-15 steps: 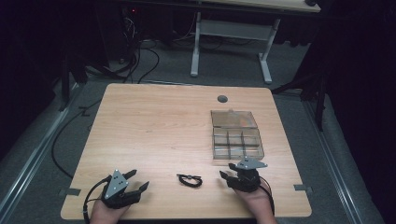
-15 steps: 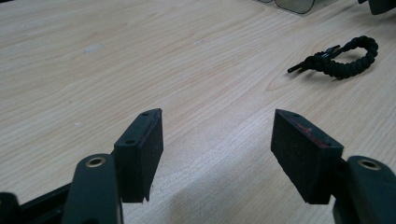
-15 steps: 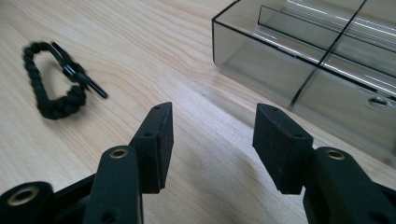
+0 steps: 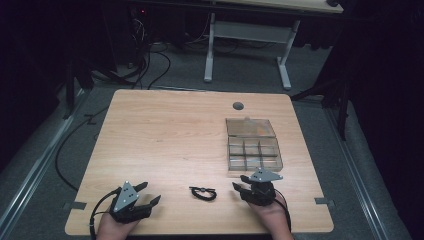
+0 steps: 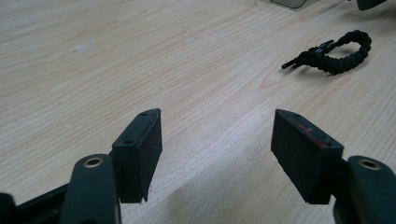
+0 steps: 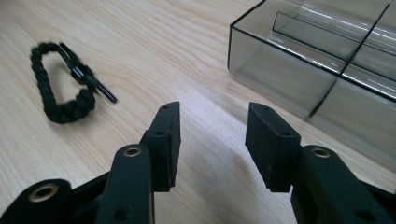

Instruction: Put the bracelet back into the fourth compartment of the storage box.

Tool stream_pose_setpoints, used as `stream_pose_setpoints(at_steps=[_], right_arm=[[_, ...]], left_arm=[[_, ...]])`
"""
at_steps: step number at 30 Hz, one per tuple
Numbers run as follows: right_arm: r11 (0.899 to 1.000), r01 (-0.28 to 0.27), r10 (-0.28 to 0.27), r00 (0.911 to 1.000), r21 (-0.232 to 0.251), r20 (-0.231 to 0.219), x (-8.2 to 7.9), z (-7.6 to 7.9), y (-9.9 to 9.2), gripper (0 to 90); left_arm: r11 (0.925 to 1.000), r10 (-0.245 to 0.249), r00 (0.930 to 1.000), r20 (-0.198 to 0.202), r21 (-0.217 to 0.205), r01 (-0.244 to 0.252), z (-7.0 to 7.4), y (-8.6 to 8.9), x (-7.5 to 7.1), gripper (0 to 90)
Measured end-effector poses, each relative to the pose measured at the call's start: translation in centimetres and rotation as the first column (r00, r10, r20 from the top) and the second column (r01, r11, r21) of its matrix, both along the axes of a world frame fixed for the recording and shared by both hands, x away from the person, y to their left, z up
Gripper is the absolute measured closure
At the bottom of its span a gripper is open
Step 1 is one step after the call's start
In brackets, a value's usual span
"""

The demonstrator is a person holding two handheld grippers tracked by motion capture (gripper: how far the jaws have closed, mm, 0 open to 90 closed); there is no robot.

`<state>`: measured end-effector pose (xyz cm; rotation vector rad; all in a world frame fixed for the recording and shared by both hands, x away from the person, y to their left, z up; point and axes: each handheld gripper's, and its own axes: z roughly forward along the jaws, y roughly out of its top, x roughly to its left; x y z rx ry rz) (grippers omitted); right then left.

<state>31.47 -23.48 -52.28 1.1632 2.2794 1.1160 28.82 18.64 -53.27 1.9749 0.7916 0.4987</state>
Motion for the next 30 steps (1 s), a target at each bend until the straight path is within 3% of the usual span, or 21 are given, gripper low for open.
stream_pose_setpoints(at_steps=[2, 6, 8, 11, 13, 15, 18, 19, 25, 27, 30], right_arm=[[0.999, 0.000, 0.000, 1.0000, 0.033, -0.001, -0.1, 0.2, -0.1, 57.1], [0.999, -0.017, 0.017, 0.9998, 0.039, -0.008, -0.3, 0.2, 0.2, 58.1], [0.998, -0.048, 0.048, 0.9988, 0.051, -0.001, -0.5, 0.6, 0.6, 65.7], [0.991, -0.089, 0.089, 0.9960, 0.096, 0.006, -0.7, 1.1, 1.1, 87.8], [0.990, -0.098, 0.098, 0.9952, 0.102, 0.007, -0.7, 1.2, 1.4, 90.0], [0.983, -0.144, 0.145, 0.9894, 0.112, 0.000, -0.8, 1.2, 2.9, 90.0], [0.977, -0.189, 0.190, 0.9818, 0.102, -0.002, -0.9, 1.2, 4.0, 90.0], [0.971, -0.221, 0.222, 0.9749, 0.092, -0.010, -0.8, 1.0, 5.2, 90.0], [0.957, -0.278, 0.282, 0.9587, 0.086, -0.038, -0.3, 0.5, 7.2, 90.0], [0.955, -0.290, 0.293, 0.9549, 0.060, -0.046, -0.2, 0.3, 7.8, 90.0], [0.958, -0.286, 0.287, 0.9557, 0.037, -0.063, -0.1, 0.0, 8.1, 90.0]], left_arm=[[1.0000, -0.001, 1.0000, 0.005, 0.006, 0.001, 0.0, -0.1, 0.0, 34.5], [0.9999, -0.001, 1.0000, 0.002, 0.016, 0.001, 0.0, -0.2, 0.1, 34.5], [0.9999, 0.003, 1.0000, 0.007, 0.014, -0.003, 0.0, -0.2, 0.0, 34.5], [0.9999, 0.007, 0.9999, -0.011, 0.010, -0.007, 0.0, -0.1, 0.1, 34.2], [1.0000, 0.006, 0.9995, -0.030, 0.005, -0.006, 0.0, -0.1, 0.3, 34.3], [1.0000, 0.008, 0.9987, -0.051, 0.002, -0.008, 0.0, 0.0, 0.5, 34.6], [1.0000, 0.005, 0.9989, -0.046, 0.007, -0.005, -0.1, -0.1, 0.5, 35.3], [0.9998, 0.004, 0.9990, -0.044, 0.018, -0.004, -0.1, -0.2, 0.4, 35.3], [1.0000, 0.006, 0.9992, -0.040, 0.007, -0.005, 0.0, -0.1, 0.3, 35.3], [1.0000, 0.003, 0.9993, -0.038, 0.009, -0.003, 0.0, -0.1, 0.3, 35.2], [1.0000, 0.002, 0.9994, -0.034, 0.008, -0.002, -0.1, 0.0, 0.1, 35.0]])
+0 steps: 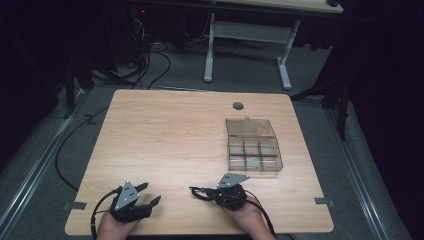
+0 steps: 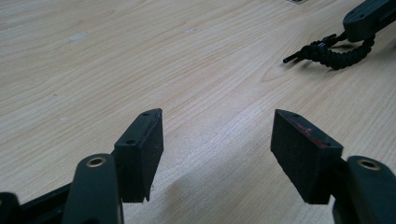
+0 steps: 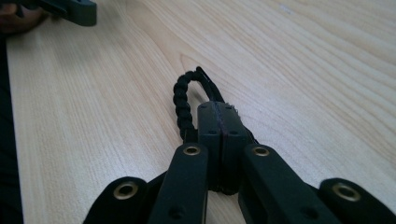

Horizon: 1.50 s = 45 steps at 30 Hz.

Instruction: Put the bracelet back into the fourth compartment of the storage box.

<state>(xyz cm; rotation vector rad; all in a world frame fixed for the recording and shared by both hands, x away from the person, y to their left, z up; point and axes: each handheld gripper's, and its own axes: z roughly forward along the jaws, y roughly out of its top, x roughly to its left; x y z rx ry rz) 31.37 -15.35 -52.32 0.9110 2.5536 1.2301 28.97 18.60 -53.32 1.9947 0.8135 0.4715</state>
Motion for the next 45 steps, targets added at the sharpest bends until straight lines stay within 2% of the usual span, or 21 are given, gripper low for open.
stream_pose_setpoints(at_steps=[6, 14, 28, 31, 34, 37, 39, 41, 42, 43, 45], right_arm=[[0.999, 0.015, -0.016, 0.9997, -0.041, -0.017, 0.3, -0.5, -0.1, 90.0], [0.998, 0.034, -0.036, 0.9991, -0.054, -0.022, 0.3, -0.6, -0.9, 90.0], [0.989, 0.132, -0.133, 0.9909, -0.067, -0.017, -0.5, -0.5, -5.0, 90.0], [0.982, 0.172, -0.173, 0.9848, -0.076, -0.014, -1.2, -0.4, -6.6, 90.0], [0.978, 0.192, -0.193, 0.9810, -0.076, -0.011, -1.4, -0.4, -7.3, 90.0], [0.969, 0.231, -0.232, 0.9726, -0.082, -0.008, -2.0, -0.3, -8.3, 90.0], [0.958, 0.273, -0.274, 0.9617, -0.085, -0.003, -2.3, -0.2, -9.5, 90.0], [0.951, 0.296, -0.297, 0.9548, -0.087, -0.001, -2.3, -0.2, -10.1, 90.0], [0.951, 0.296, -0.297, 0.9548, -0.087, -0.001, -2.3, -0.2, -10.1, 90.0], [0.941, 0.327, -0.328, 0.9445, -0.083, -0.004, -2.4, -0.2, -11.0, 90.0], [0.933, 0.348, -0.350, 0.9367, -0.089, -0.003, -2.4, -0.2, -11.7, 90.0]], left_arm=[[0.9999, 0.007, 0.9999, -0.011, -0.011, -0.007, 0.0, 0.2, 0.0, 34.8], [0.9998, 0.008, 1.0000, -0.004, -0.017, -0.008, 0.0, 0.3, -0.1, 34.3], [0.9999, 0.008, 1.0000, 0.004, 0.009, -0.008, 0.0, -0.1, 0.0, 34.7], [0.9999, 0.004, 1.0000, 0.006, 0.015, -0.004, 0.0, -0.1, 0.1, 36.5], [0.9998, -0.002, 1.0000, 0.000, 0.020, 0.002, 0.0, -0.2, 0.2, 38.2], [0.9997, -0.002, 1.0000, 0.003, 0.022, 0.002, 0.0, -0.2, 0.2, 39.2], [0.9994, -0.005, 1.0000, 0.006, 0.034, 0.004, 0.1, -0.2, 0.2, 39.9], [0.9995, -0.003, 1.0000, 0.004, 0.031, 0.003, 0.2, -0.1, 0.3, 40.1], [0.9995, -0.003, 1.0000, 0.004, 0.031, 0.003, 0.2, -0.1, 0.3, 40.3], [0.9997, 0.003, 1.0000, 0.003, 0.023, -0.003, 0.4, 0.0, 0.3, 40.6], [0.9999, 0.010, 0.9999, 0.008, 0.012, -0.010, 0.6, 0.2, 0.3, 40.9]])
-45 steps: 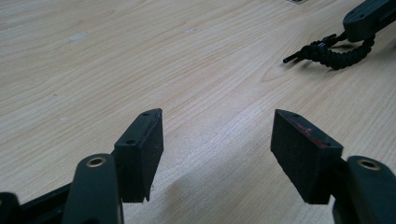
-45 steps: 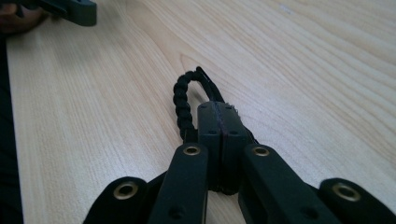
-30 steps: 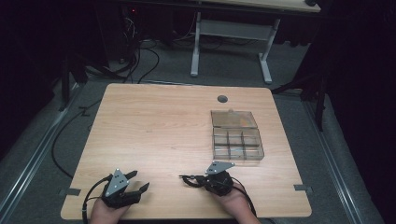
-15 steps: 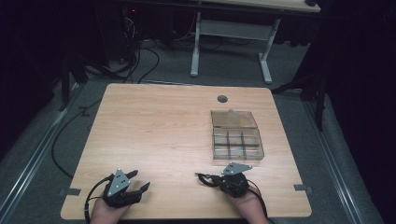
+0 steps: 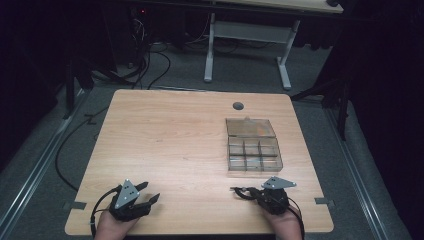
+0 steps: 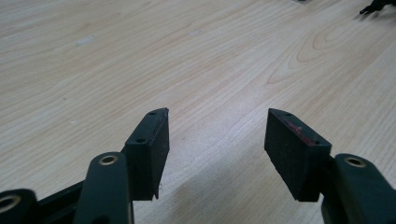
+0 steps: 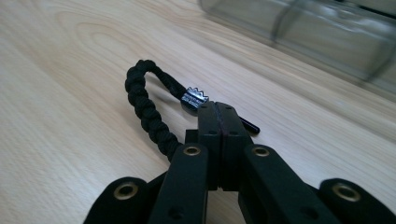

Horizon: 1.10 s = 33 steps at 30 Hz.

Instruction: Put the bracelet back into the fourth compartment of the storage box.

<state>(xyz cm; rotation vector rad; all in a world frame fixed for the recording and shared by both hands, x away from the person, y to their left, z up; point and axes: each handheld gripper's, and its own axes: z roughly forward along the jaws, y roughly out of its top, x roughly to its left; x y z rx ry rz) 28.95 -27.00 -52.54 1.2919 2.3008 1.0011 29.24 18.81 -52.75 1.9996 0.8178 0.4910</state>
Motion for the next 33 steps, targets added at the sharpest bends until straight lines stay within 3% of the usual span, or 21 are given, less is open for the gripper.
stream_pose_setpoints(at_steps=[4, 7, 9, 12, 19, 33], right_arm=[[0.999, 0.036, -0.036, 0.9993, -0.003, 0.003, -0.2, -0.1, -1.3, 90.0], [0.999, 0.033, -0.033, 0.9994, 0.003, 0.007, -0.4, 0.0, -1.5, 90.0], [0.998, 0.050, -0.051, 0.9975, 0.024, 0.048, -0.6, 0.8, -2.0, 90.0], [0.997, 0.076, -0.078, 0.9949, 0.030, 0.064, -0.5, 1.2, -2.5, 90.0], [0.995, 0.097, -0.097, 0.9947, -0.004, 0.034, 0.2, 0.4, -3.1, 90.0], [0.997, 0.074, -0.074, 0.9972, -0.002, 0.015, -1.7, 0.1, -2.4, 89.7]], left_arm=[[0.9998, 0.018, 0.9998, 0.010, -0.005, -0.018, -0.1, 0.2, 0.1, 40.9], [0.9997, 0.024, 0.9996, 0.014, 0.002, -0.024, -0.2, 0.2, 0.2, 40.9], [0.9995, 0.031, 0.9993, 0.018, -0.004, -0.031, -0.4, 0.2, 0.3, 40.7], [0.9996, 0.028, 0.9995, 0.015, 0.003, -0.028, -0.5, 0.0, 0.4, 40.0], [0.9994, 0.036, 0.9994, 0.002, -0.003, -0.036, -0.5, 0.0, 0.5, 37.6], [0.9995, 0.025, 0.9996, 0.012, 0.017, -0.026, -0.6, -0.2, 0.4, 37.1]])
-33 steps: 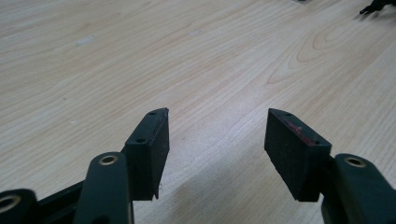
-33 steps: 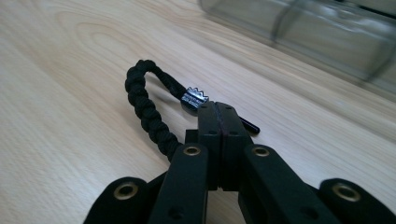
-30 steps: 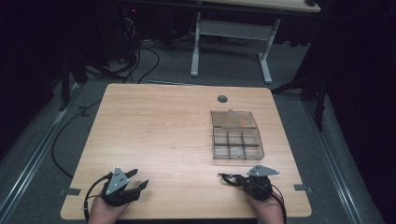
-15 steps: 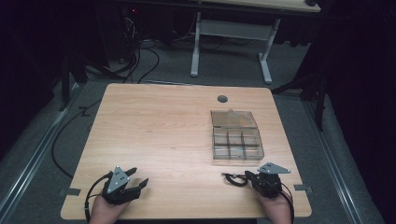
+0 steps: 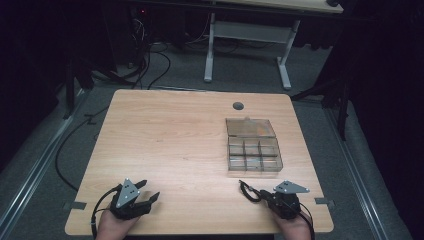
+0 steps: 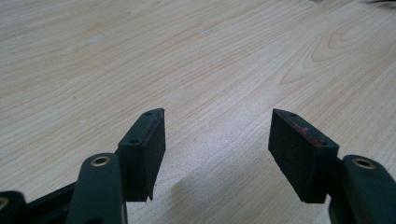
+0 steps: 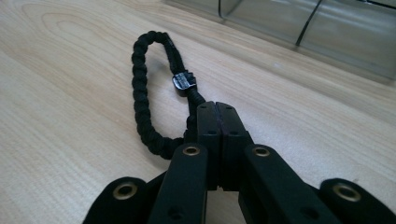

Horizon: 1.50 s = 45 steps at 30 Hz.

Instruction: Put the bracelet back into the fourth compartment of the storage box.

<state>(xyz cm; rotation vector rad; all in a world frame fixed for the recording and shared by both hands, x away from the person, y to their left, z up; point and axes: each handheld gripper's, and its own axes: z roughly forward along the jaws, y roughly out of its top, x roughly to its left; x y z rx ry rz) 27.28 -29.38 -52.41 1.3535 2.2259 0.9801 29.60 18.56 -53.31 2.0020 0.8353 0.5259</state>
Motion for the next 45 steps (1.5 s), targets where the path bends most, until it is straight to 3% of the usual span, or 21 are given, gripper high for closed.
stream_pose_setpoints(at_steps=[8, 16, 19, 21, 23, 25, 28, 32, 35, 36, 39, 45], right_arm=[[1.000, 0.012, -0.012, 0.9999, 0.021, -0.001, 0.1, 0.4, 0.0, 86.9], [0.999, 0.050, -0.050, 0.9986, 0.007, -0.015, 0.6, 1.2, -0.1, 82.2], [0.998, 0.064, -0.064, 0.9969, 0.009, -0.046, 0.9, 1.4, -0.4, 79.8], [0.997, 0.075, -0.077, 0.9929, -0.028, -0.091, 1.4, 1.4, -0.4, 79.8], [0.997, 0.075, -0.078, 0.9918, -0.031, -0.101, 1.5, 1.4, -0.5, 79.1], [0.995, 0.083, -0.088, 0.9862, -0.046, -0.140, 1.9, 1.5, -0.4, 76.5], [0.995, 0.077, -0.085, 0.9855, -0.062, -0.147, 2.1, 1.6, -0.3, 76.4], [0.993, 0.063, -0.082, 0.9782, -0.104, -0.191, 2.7, 2.0, -0.1, 76.7], [0.993, 0.055, -0.077, 0.9741, -0.105, -0.213, 2.9, 2.2, -0.1, 75.9], [0.992, 0.043, -0.070, 0.9687, -0.115, -0.238, 3.2, 2.5, 0.0, 75.1], [0.988, 0.026, -0.064, 0.9638, -0.149, -0.259, 3.4, 2.9, 0.1, 74.6], [0.987, -0.012, -0.040, 0.9452, -0.158, -0.324, 4.0, 3.7, 0.2, 71.5]], left_arm=[[1.0000, 0.000, 1.0000, 0.006, -0.004, 0.000, 0.0, 0.1, -0.1, 38.3], [1.0000, -0.007, 1.0000, 0.003, 0.001, 0.007, 0.0, 0.1, -0.2, 38.8], [1.0000, -0.010, 0.9999, 0.003, 0.001, 0.010, 0.0, 0.1, -0.2, 38.8], [0.9999, -0.014, 0.9999, 0.006, 0.005, 0.014, 0.0, 0.1, -0.2, 38.8], [0.9998, -0.018, 0.9998, 0.005, 0.006, 0.018, 0.0, 0.0, -0.2, 38.7], [0.9997, -0.024, 0.9997, 0.007, 0.009, 0.024, 0.0, 0.0, -0.2, 38.7], [0.9996, -0.027, 0.9996, 0.005, 0.011, 0.027, 0.0, 0.0, -0.2, 38.5], [0.9993, -0.033, 0.9994, 0.007, 0.015, 0.033, 0.0, 0.0, -0.3, 38.2], [0.9992, -0.036, 0.9993, 0.008, 0.018, 0.036, 0.0, 0.0, -0.3, 37.9], [0.9991, -0.038, 0.9993, 0.006, 0.018, 0.038, 0.0, 0.0, -0.3, 37.9], [0.9991, -0.039, 0.9992, 0.006, 0.018, 0.039, 0.0, 0.0, -0.3, 37.9], [0.9988, -0.045, 0.9990, 0.005, 0.018, 0.045, 0.0, -0.1, -0.3, 37.8]])
